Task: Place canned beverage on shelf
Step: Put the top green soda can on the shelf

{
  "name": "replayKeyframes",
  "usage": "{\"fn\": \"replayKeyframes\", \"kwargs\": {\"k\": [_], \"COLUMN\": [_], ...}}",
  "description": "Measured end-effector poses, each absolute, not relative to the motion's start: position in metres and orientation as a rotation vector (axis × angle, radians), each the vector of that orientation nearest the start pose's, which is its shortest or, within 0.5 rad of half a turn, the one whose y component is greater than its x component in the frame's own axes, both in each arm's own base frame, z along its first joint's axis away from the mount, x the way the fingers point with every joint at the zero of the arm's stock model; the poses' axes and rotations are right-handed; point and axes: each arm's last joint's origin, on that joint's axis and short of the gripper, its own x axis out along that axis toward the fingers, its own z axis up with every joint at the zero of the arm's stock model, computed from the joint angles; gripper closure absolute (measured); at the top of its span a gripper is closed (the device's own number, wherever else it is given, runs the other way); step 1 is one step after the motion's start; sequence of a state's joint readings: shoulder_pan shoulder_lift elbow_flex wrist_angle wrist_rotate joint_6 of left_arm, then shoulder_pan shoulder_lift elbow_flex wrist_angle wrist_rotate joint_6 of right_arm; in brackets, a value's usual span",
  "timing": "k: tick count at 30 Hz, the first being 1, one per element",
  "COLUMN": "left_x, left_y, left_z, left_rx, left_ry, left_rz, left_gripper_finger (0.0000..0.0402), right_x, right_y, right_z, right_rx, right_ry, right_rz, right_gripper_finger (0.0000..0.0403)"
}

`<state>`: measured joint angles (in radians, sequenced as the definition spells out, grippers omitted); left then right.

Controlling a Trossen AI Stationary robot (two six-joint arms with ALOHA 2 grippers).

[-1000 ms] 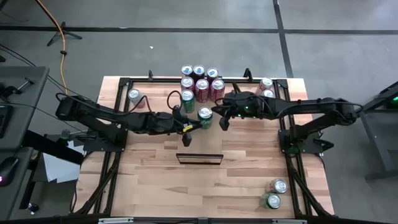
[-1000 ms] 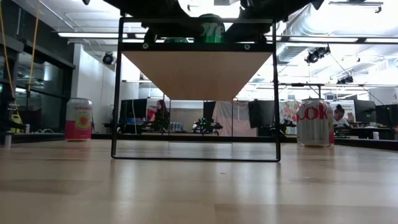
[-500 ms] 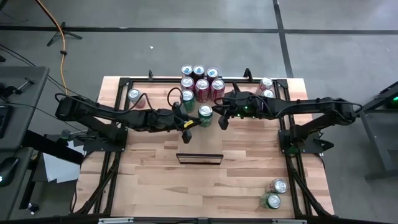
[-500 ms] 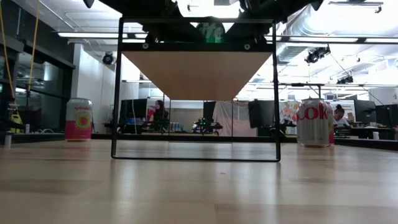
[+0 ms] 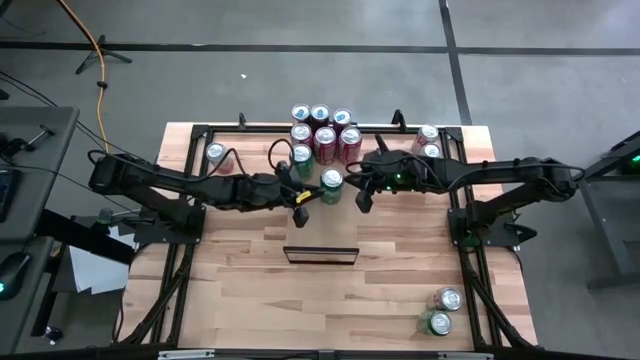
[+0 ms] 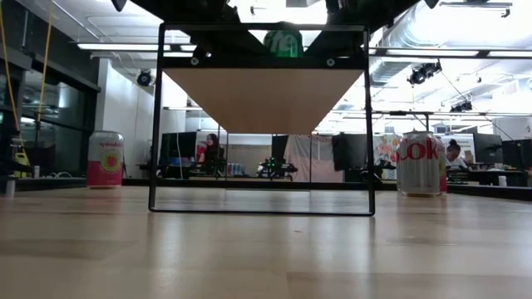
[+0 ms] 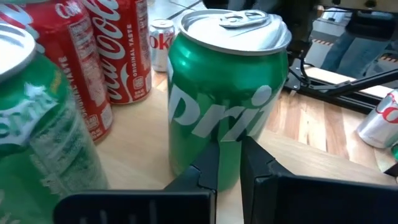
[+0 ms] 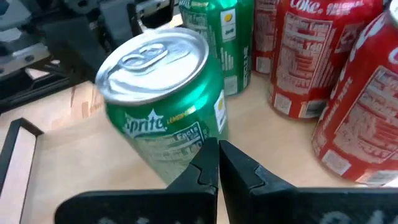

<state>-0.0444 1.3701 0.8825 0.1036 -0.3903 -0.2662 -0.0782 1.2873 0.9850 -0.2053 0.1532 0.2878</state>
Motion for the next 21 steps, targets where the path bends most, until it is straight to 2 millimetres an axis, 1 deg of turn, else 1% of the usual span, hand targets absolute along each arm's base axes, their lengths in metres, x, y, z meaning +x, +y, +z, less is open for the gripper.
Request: {"fn": "replayKeyframes", "kwargs": {"k": [17, 21], "left_x": [0.2992, 0.2993], "left_y": [0.0059, 0.0060], "left_z": [0.2653, 0.2655], "left_rx": [-0.159, -0.145], "left_ry": [0.328, 0.330], "left_rz": [0.430, 0.427], "left_gripper_finger": [0.0401, 0.0401], "right_x": [0.2800, 0.2789], "right_y": [-0.0229, -0.0225], "right_z": [0.2948, 0.2965], "right_rx": [0.277, 0.266], "right_ry": [0.471, 0.501], "right_rz": [-0.306, -0.300], "right_gripper_finger": [0.0403, 0.0403]}}
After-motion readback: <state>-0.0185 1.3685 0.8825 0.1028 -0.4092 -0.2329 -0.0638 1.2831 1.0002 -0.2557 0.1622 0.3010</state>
